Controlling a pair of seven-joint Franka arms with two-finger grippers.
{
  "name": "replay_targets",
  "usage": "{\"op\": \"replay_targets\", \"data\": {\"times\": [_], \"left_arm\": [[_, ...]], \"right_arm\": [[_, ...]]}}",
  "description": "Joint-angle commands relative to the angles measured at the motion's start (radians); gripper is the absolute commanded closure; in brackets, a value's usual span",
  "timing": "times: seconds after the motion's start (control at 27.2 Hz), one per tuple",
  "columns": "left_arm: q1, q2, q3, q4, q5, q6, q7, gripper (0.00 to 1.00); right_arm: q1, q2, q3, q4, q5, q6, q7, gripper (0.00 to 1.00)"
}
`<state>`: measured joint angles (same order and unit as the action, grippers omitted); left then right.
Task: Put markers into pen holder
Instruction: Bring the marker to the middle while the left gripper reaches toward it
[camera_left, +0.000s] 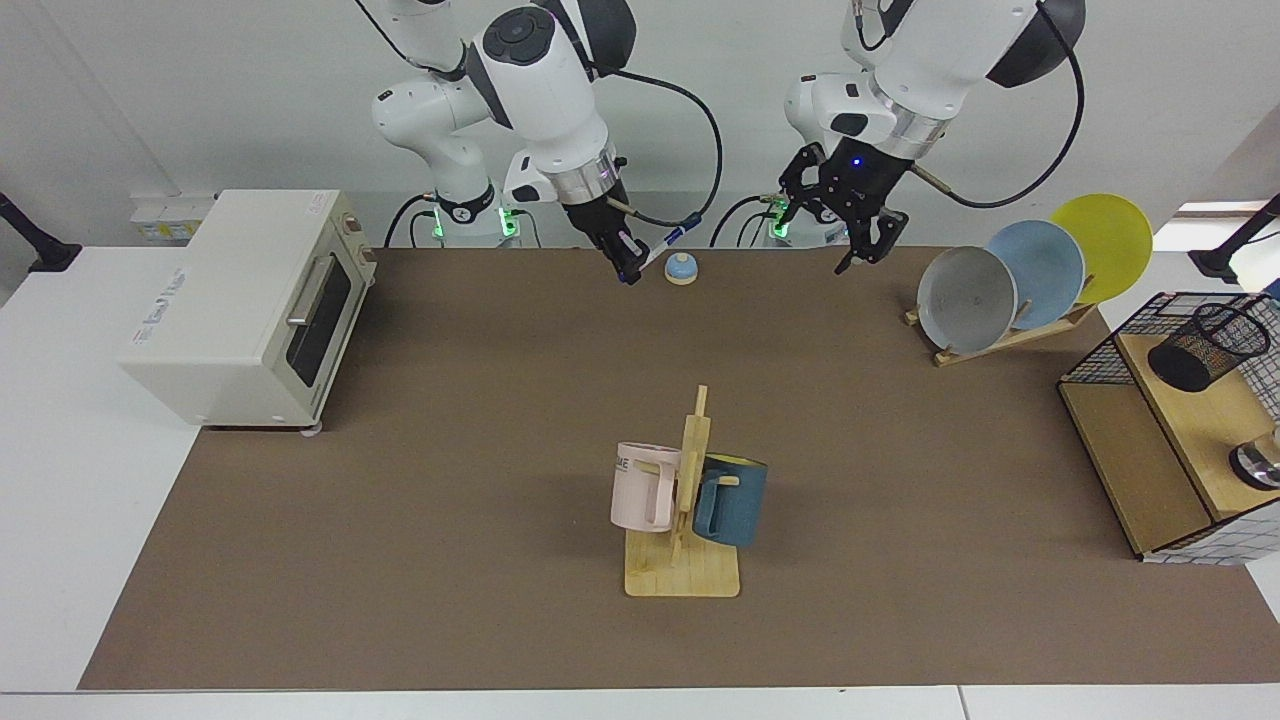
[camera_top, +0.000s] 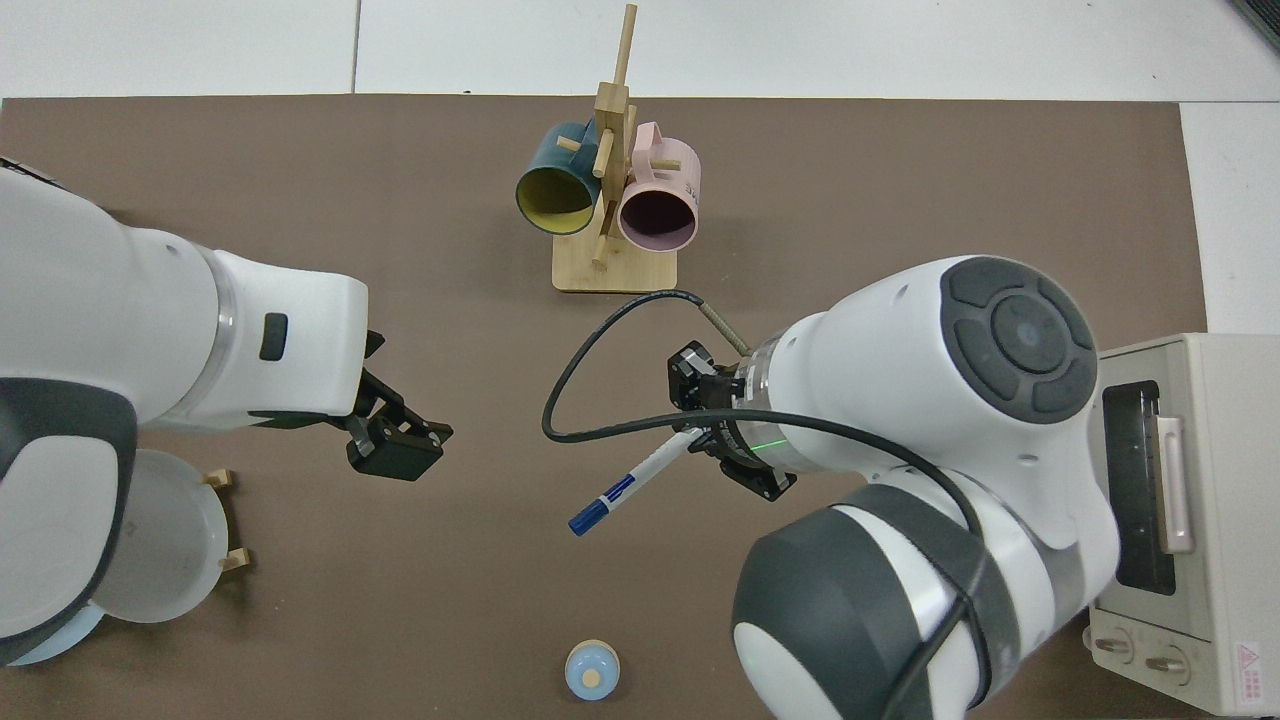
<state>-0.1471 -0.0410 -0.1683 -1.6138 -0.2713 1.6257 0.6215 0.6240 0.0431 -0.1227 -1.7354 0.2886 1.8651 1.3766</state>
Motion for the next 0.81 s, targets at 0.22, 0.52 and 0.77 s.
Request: {"op": "replay_targets", "data": {"times": [0.22, 0.52, 0.77], "left_arm": [[-0.008, -0.089, -0.028, -0.132, -0.117, 0.062, 0.175, 0.0], [-0.037, -0.187, -0.033, -0.276, -0.198, 0.158, 0.181, 0.0], [-0.094, -0.198, -0.04, -0.328, -0.201, 0.221, 0.205, 0.0]], "right_arm": [[0.034, 0.052, -0.003, 0.079, -0.04, 0.011, 0.171, 1.0], [0.036, 0.077, -0.003, 0.132, -0.028, 0.003, 0.234, 1.0], [0.034, 0.077, -0.003, 0.132, -0.028, 0.003, 0.246, 1.0]]}}
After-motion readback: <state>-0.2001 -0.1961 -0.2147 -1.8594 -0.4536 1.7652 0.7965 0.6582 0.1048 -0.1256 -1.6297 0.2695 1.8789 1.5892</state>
